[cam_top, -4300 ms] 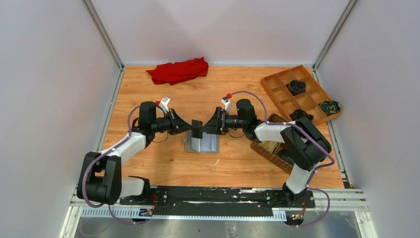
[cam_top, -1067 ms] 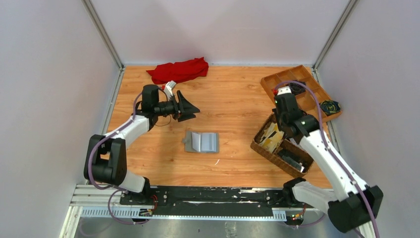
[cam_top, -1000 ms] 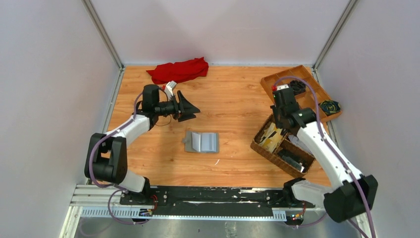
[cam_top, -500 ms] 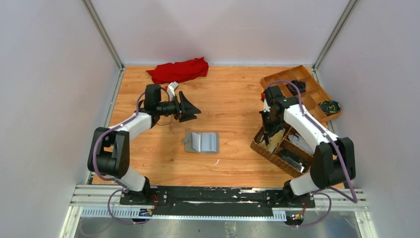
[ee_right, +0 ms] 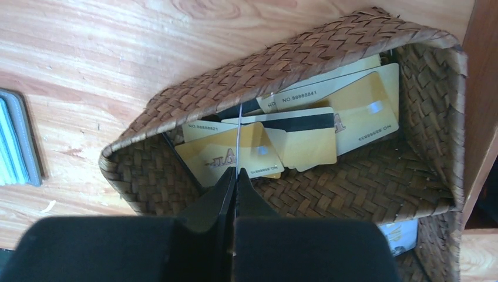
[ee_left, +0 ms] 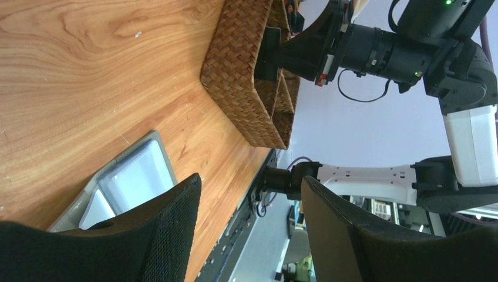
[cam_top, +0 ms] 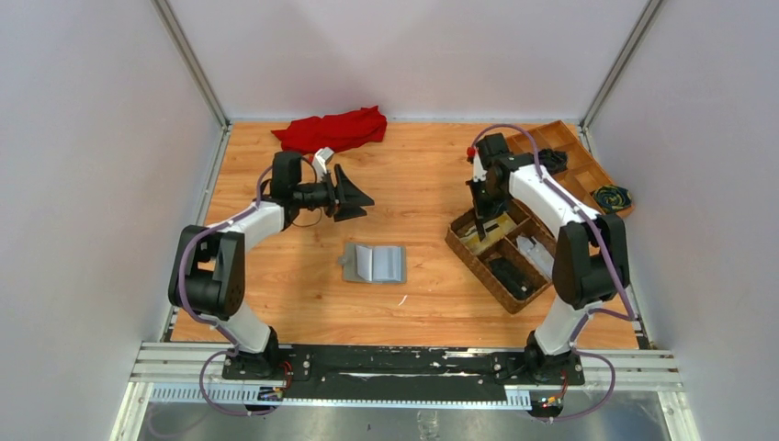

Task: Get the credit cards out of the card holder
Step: Move the storage box to the center of the board, then place the credit card in the storage box.

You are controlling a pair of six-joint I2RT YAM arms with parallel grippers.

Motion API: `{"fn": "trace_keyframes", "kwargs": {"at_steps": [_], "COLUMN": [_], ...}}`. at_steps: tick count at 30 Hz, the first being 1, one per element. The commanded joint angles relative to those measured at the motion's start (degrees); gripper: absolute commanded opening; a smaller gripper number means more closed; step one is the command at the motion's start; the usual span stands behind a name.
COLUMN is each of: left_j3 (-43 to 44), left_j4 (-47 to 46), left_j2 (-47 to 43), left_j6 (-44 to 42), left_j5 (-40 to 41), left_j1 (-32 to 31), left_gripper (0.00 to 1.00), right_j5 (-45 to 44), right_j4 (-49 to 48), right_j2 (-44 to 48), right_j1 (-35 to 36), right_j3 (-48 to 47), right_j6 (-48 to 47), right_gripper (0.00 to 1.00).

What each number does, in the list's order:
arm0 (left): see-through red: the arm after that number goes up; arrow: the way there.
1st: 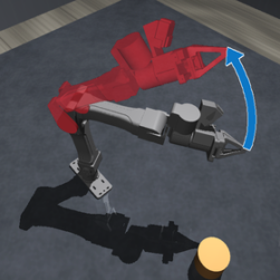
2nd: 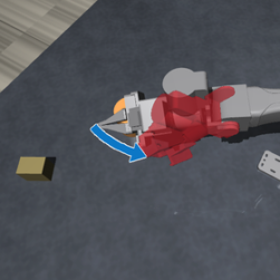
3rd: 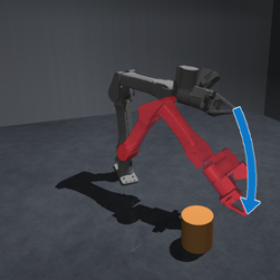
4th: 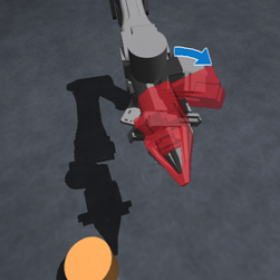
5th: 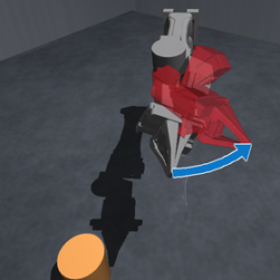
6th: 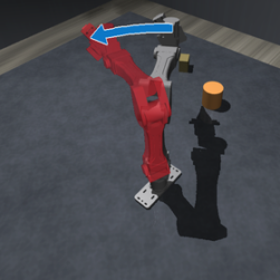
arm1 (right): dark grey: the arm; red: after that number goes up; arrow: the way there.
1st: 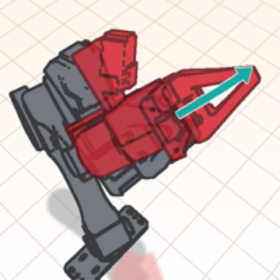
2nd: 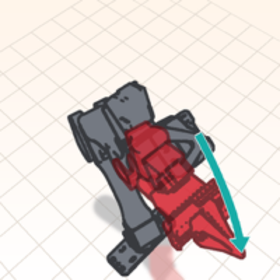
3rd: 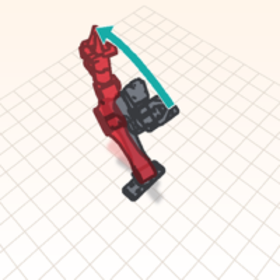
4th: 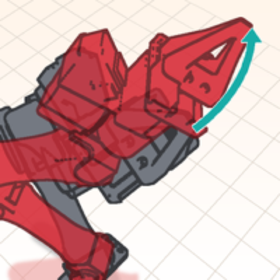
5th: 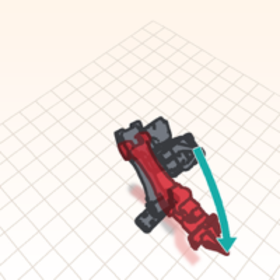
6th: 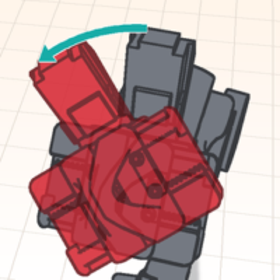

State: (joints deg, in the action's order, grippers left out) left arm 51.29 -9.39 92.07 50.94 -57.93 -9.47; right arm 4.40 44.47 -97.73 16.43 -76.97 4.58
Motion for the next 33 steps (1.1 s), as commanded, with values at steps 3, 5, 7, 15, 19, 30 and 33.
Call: {"fn": "trace_keyframes", "kwargs": {"at_steps": [3, 5, 7, 15, 19, 30, 33], "left_j3": [2.73, 3.15, 3.52, 3.82, 3.91, 1.73, 0.76], "left_j4": [-0.15, -0.10, -0.06, -0.06, -0.04, -0.03, -0.07], "left_j2": [2.58, 3.41, 4.05, 4.68, 4.38, 0.21, -1.16], "left_j6": [-0.49, -0.49, -0.49, -0.23, 0.04, 0.47, 0.65], "left_j5": [-1.67, -1.86, -1.92, -1.71, -2.09, -0.53, -0.19], "left_j1": [-0.19, -0.19, -0.19, -0.47, -0.81, -0.81, -0.90], "left_gripper": [0.65, 0.65, 0.65, 0.65, 0.65, 0.66, 0.66], "right_j5": [-3.99, -7.50, -9.58, -14.16, -13.88, -11.23, -11.55], "right_j4": [1.51, 1.80, 1.58, -1.22, -1.14, 0.99, 1.13], "right_j2": [4.24, 8.81, 13.78, 28.02, 31.50, 32.31, 33.42], "right_j1": [-0.57, -0.60, -0.60, -0.52, -0.24, 4.16, 5.35], "right_j3": [-0.74, 1.88, 4.49, 13.75, 16.74, 21.39, 21.25], "right_j6": [-4.29, -7.26, -9.36, -16.65, -17.74, -20.40, -20.35], "right_gripper": [0.00, 0.00, 0.00, 0.00, 0.00, 0.00, 0.00]}}
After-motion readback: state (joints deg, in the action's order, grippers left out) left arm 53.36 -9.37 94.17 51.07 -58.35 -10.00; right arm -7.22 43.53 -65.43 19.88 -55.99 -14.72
